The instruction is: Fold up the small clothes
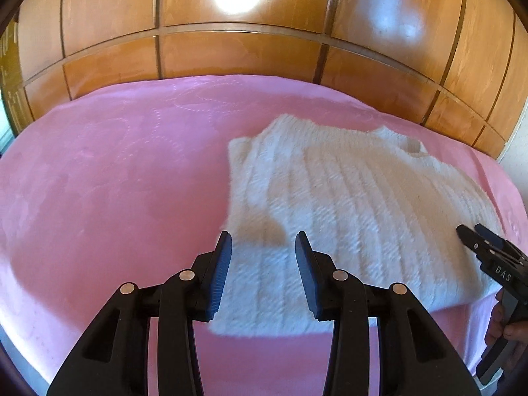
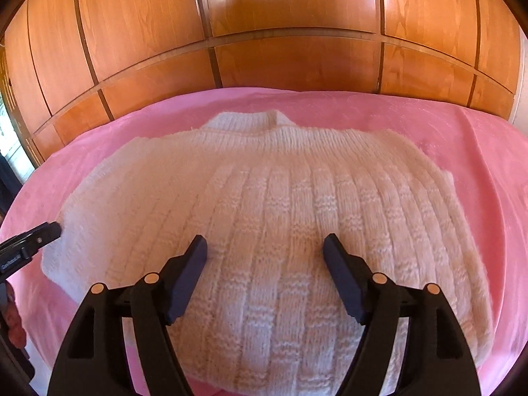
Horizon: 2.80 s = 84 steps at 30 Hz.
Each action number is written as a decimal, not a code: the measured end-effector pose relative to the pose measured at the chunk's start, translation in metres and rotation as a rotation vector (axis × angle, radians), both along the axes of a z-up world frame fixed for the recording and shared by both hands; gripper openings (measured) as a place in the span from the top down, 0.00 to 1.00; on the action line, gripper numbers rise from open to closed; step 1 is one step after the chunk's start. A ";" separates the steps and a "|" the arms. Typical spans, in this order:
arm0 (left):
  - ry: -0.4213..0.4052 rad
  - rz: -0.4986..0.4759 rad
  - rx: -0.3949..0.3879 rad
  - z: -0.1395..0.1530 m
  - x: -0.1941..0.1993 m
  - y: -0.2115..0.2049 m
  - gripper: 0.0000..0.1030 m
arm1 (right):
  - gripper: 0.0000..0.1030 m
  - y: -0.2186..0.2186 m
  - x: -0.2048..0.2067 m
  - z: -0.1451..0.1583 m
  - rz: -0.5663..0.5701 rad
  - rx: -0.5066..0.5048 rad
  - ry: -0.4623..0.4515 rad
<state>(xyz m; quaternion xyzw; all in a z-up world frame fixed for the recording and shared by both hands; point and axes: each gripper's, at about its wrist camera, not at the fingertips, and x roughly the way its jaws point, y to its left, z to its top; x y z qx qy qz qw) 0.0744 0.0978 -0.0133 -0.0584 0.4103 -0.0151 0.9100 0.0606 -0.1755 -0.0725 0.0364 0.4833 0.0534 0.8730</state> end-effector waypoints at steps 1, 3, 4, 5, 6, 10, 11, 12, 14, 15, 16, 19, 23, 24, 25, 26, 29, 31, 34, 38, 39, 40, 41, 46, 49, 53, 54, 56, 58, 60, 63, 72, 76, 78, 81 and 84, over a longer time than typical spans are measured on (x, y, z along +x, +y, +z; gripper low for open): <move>0.005 0.008 0.001 -0.001 -0.003 0.004 0.62 | 0.24 0.000 0.000 -0.002 -0.003 -0.002 -0.006; 0.018 0.024 -0.009 -0.004 -0.008 0.013 0.62 | 0.21 0.002 0.000 -0.006 -0.008 -0.007 -0.016; 0.023 0.030 -0.013 -0.005 -0.011 0.017 0.62 | 0.19 0.002 0.000 -0.008 -0.010 -0.010 -0.027; 0.030 0.034 -0.020 -0.007 -0.014 0.022 0.62 | 0.17 0.003 0.000 -0.009 -0.014 -0.008 -0.034; 0.035 0.038 -0.027 -0.009 -0.016 0.025 0.62 | 0.17 0.002 -0.001 -0.011 -0.017 -0.003 -0.042; 0.044 0.027 -0.127 -0.016 -0.028 0.046 0.62 | 0.15 0.003 -0.002 -0.013 -0.017 -0.004 -0.062; 0.042 0.016 -0.161 -0.018 -0.031 0.051 0.62 | 0.15 0.003 -0.003 -0.013 -0.017 -0.006 -0.064; 0.042 0.005 -0.192 -0.020 -0.033 0.055 0.62 | 0.15 0.003 -0.003 -0.013 -0.017 -0.007 -0.065; 0.044 -0.016 -0.242 -0.023 -0.032 0.060 0.62 | 0.15 0.003 -0.003 -0.013 -0.018 -0.007 -0.068; 0.043 -0.026 -0.262 -0.023 -0.031 0.060 0.62 | 0.15 0.003 -0.003 -0.013 -0.018 -0.008 -0.071; 0.040 -0.041 -0.285 -0.024 -0.030 0.060 0.62 | 0.15 0.004 -0.004 -0.014 -0.020 -0.009 -0.073; 0.037 -0.086 -0.336 -0.027 -0.025 0.054 0.75 | 0.15 0.004 -0.005 -0.014 -0.020 -0.010 -0.076; 0.043 -0.072 -0.307 -0.030 -0.016 0.049 0.96 | 0.14 0.004 -0.005 -0.014 -0.020 -0.009 -0.077; 0.045 -0.058 -0.304 -0.031 -0.017 0.052 0.96 | 0.14 0.004 -0.005 -0.014 -0.020 -0.008 -0.078; 0.046 -0.046 -0.299 -0.032 -0.019 0.054 0.96 | 0.14 0.004 -0.005 -0.014 -0.020 -0.005 -0.080; 0.058 -0.031 -0.311 -0.036 -0.023 0.057 0.96 | 0.14 0.004 -0.006 -0.014 -0.021 -0.003 -0.085; 0.063 -0.022 -0.290 -0.042 -0.027 0.056 0.96 | 0.14 0.004 -0.007 -0.015 -0.017 -0.004 -0.091; 0.062 -0.009 -0.235 -0.031 -0.025 0.047 0.93 | 0.14 0.003 -0.006 -0.016 -0.015 -0.002 -0.092; 0.011 -0.009 -0.176 -0.009 -0.022 0.033 0.79 | 0.14 0.004 -0.006 -0.016 -0.016 -0.002 -0.093; -0.032 -0.020 -0.062 0.011 -0.014 0.011 0.74 | 0.14 0.003 -0.006 -0.016 -0.016 -0.001 -0.093; -0.036 -0.023 -0.052 0.015 -0.012 0.006 0.74 | 0.14 0.003 -0.007 -0.015 -0.016 -0.001 -0.092; -0.035 -0.028 -0.045 0.017 -0.010 0.001 0.74 | 0.14 0.004 -0.007 -0.015 -0.014 -0.004 -0.090; -0.033 -0.030 -0.040 0.018 -0.008 -0.002 0.74 | 0.14 0.004 -0.007 -0.014 -0.012 -0.009 -0.088; -0.024 -0.035 -0.009 0.021 -0.003 -0.011 0.74 | 0.13 0.002 -0.012 -0.003 0.001 -0.003 -0.068; -0.043 -0.038 0.013 0.022 -0.003 -0.013 0.48 | 0.13 -0.006 -0.017 0.004 -0.001 0.023 -0.050; -0.055 -0.043 0.064 0.023 -0.002 -0.016 0.48 | 0.13 -0.020 -0.026 0.015 -0.034 0.050 -0.041; -0.052 -0.043 0.063 0.022 -0.001 -0.015 0.48 | 0.14 -0.025 -0.028 0.017 -0.048 0.055 -0.043; -0.046 -0.041 0.069 0.021 0.001 -0.014 0.48 | 0.14 -0.032 -0.031 0.020 -0.071 0.055 -0.044; -0.043 -0.038 0.076 0.019 0.003 -0.012 0.48 | 0.14 -0.042 -0.033 0.023 -0.100 0.053 -0.041; -0.041 -0.038 0.077 0.018 0.007 -0.010 0.48 | 0.14 -0.051 -0.033 0.024 -0.128 0.054 -0.038; -0.038 -0.039 0.085 0.017 0.012 -0.008 0.48 | 0.14 -0.063 -0.033 0.028 -0.161 0.047 -0.041; -0.014 -0.041 0.080 0.009 0.033 -0.001 0.48 | 0.19 -0.087 -0.021 0.037 -0.219 -0.014 -0.053; 0.024 -0.038 0.044 0.000 0.049 0.004 0.48 | 0.20 -0.091 -0.010 0.041 -0.209 -0.059 -0.060; 0.041 -0.029 0.027 -0.005 0.057 0.009 0.48 | 0.21 -0.094 -0.003 0.040 -0.208 -0.088 -0.057; 0.070 -0.027 -0.028 -0.011 0.072 0.016 0.48 | 0.23 -0.102 0.013 0.038 -0.218 -0.124 -0.052; 0.093 -0.025 -0.051 -0.020 0.083 0.018 0.53 | 0.23 -0.117 0.035 0.028 -0.246 -0.124 -0.013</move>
